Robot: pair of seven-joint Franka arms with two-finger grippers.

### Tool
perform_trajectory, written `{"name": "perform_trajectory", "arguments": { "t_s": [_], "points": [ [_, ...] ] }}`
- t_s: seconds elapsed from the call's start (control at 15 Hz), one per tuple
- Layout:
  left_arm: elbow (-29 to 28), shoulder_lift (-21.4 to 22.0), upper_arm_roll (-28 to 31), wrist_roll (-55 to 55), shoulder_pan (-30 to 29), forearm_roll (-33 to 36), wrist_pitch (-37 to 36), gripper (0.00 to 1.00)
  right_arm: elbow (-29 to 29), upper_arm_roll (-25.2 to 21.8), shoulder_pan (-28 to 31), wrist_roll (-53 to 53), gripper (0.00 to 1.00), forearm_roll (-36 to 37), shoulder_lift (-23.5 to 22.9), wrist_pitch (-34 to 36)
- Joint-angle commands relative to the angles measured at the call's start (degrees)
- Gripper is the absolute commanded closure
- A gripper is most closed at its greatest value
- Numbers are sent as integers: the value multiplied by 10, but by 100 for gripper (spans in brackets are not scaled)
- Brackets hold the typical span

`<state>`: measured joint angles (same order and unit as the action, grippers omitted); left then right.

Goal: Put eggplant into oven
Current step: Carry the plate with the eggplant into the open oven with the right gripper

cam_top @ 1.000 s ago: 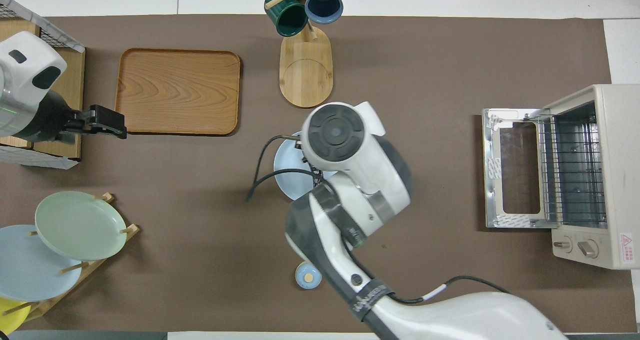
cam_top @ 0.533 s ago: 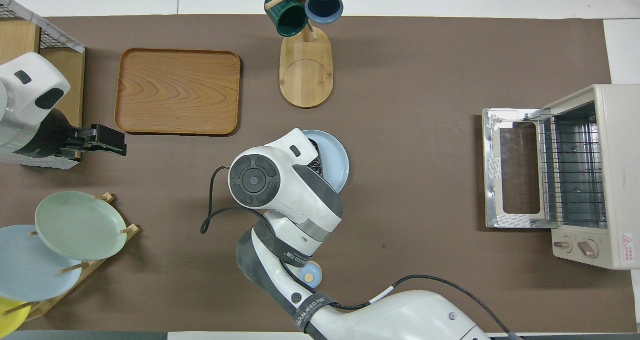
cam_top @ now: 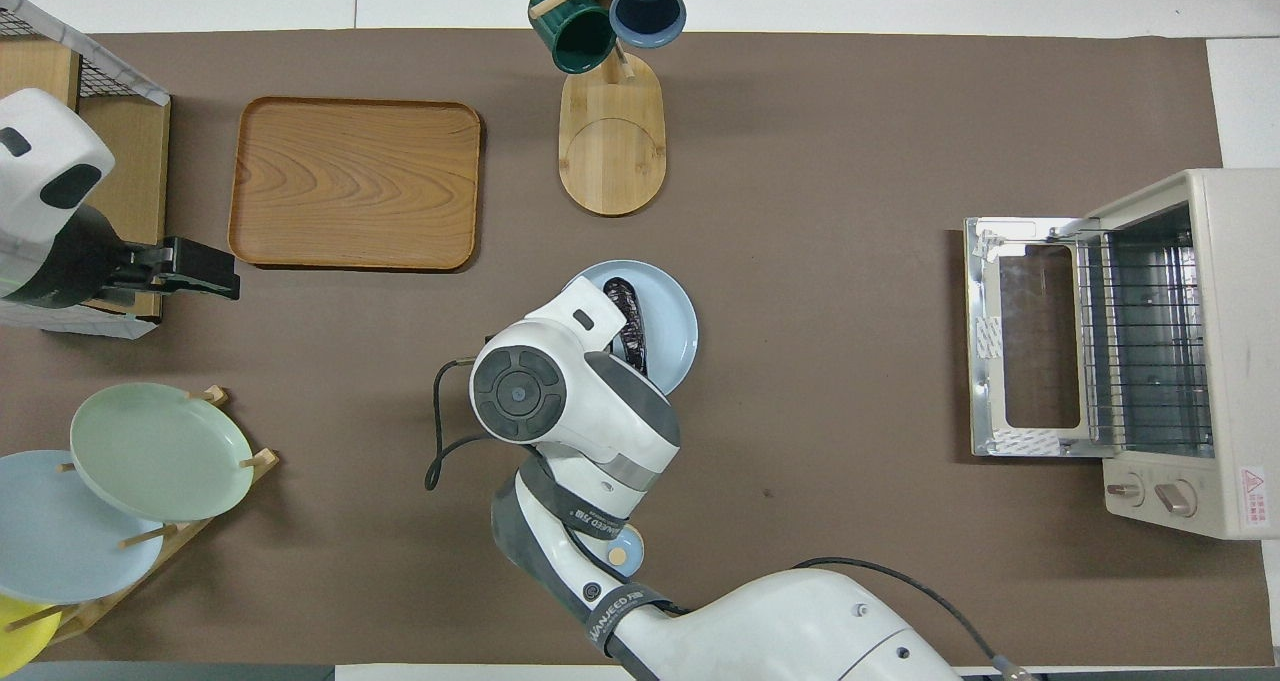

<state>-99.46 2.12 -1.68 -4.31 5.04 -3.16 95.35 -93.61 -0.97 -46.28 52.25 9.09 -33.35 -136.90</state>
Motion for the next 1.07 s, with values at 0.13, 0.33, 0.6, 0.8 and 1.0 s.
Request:
{"name": "perform_trajectory", "arguments": {
  "t_s": [0.13, 0.33, 0.6, 0.8, 1.0],
  "points": [
    [2, 7, 12, 8, 13, 8, -17, 0, -25, 3, 0, -40, 87, 8, 7, -12],
    [2, 7, 10, 10, 14, 24, -17, 0, -18, 1, -4, -49, 100, 24, 10, 26],
    [2, 7, 10, 10, 19, 24, -19, 0, 21, -2, 5, -49, 100, 80, 30, 208],
    [2, 7, 10, 10, 20, 24, -18, 0, 5, -3, 70, -50, 100, 86, 87, 290],
    [1, 8, 9, 10, 20, 24, -18, 0, -26, -2, 149, -63, 100, 86, 137, 298]
  ]
}}
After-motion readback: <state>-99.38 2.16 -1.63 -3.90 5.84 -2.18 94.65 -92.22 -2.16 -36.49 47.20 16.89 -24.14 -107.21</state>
